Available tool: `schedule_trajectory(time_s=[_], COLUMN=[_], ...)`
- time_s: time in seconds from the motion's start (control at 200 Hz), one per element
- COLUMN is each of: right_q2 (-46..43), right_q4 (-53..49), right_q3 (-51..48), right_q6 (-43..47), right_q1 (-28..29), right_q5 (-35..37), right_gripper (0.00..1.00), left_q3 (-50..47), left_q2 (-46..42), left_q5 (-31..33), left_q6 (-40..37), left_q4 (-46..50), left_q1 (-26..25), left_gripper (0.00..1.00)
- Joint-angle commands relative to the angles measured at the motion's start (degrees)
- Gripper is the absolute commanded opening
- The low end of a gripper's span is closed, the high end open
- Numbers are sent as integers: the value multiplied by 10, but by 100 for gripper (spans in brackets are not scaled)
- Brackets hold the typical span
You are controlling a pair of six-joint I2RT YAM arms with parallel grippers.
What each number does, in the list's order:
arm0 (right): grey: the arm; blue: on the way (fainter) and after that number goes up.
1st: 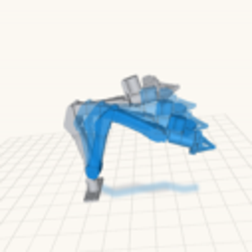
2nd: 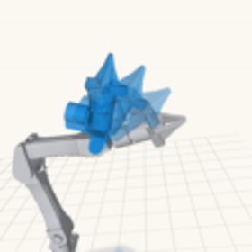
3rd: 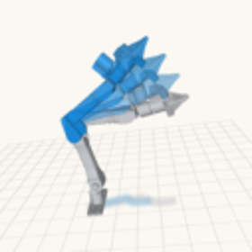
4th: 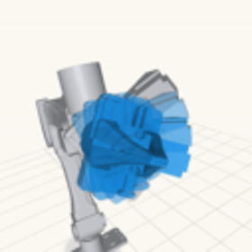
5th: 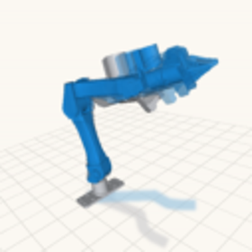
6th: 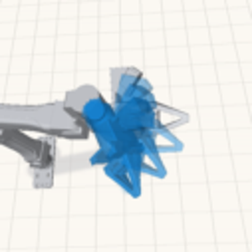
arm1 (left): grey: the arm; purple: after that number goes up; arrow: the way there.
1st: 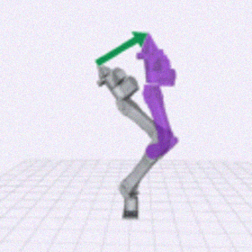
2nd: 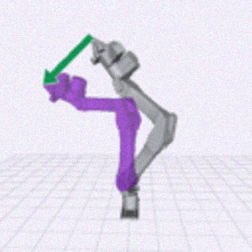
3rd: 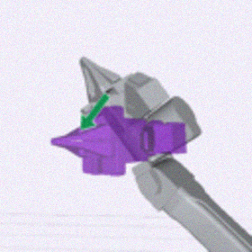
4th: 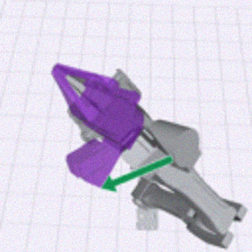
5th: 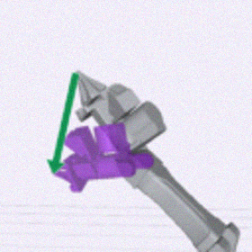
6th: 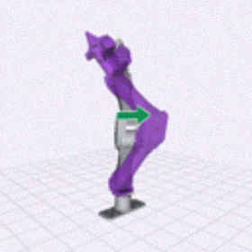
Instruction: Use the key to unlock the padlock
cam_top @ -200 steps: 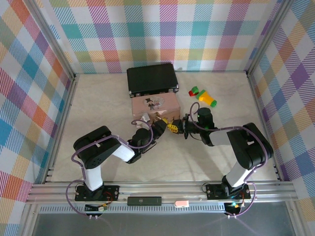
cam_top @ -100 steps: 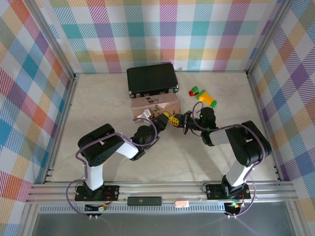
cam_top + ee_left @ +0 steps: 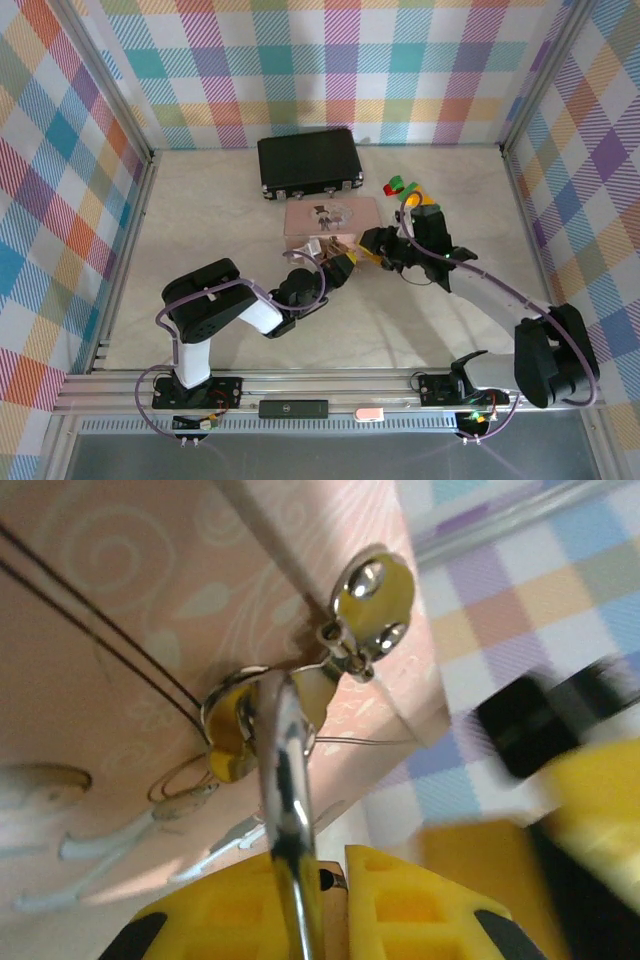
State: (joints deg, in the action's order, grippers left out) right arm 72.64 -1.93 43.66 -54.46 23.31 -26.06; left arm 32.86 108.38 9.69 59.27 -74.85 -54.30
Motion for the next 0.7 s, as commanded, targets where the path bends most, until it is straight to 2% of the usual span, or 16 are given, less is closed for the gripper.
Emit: schedule_trajectory(time_s=[0.0, 0.195, 0.405, 0.53, 0.62, 0.695], right_q2=[-28, -55, -58, -54, -62, -62], right_q4=[-129, -193, -209, -214, -200, -197], right_q3=[43, 58, 59, 45, 25, 22], right_q6=[176, 256, 300, 306, 302, 302], right_q1=[0, 0, 2, 13, 23, 33], right_q5=[64, 116, 114, 165, 184, 188], right_gripper=[48, 56, 56, 55, 57, 58], left_q3=[-1, 14, 11, -4, -20, -39], left_q2=[6, 9, -1, -7, -14, -25], left_q5=[-21, -10, 1, 8, 14, 16], left_q6=[1, 3, 8, 20, 33, 43], left_q4=[33, 101, 159, 160, 156, 140], left_q1=[-7, -7, -7, -7, -7, -7], left_gripper=[0, 0, 0, 13, 27, 34])
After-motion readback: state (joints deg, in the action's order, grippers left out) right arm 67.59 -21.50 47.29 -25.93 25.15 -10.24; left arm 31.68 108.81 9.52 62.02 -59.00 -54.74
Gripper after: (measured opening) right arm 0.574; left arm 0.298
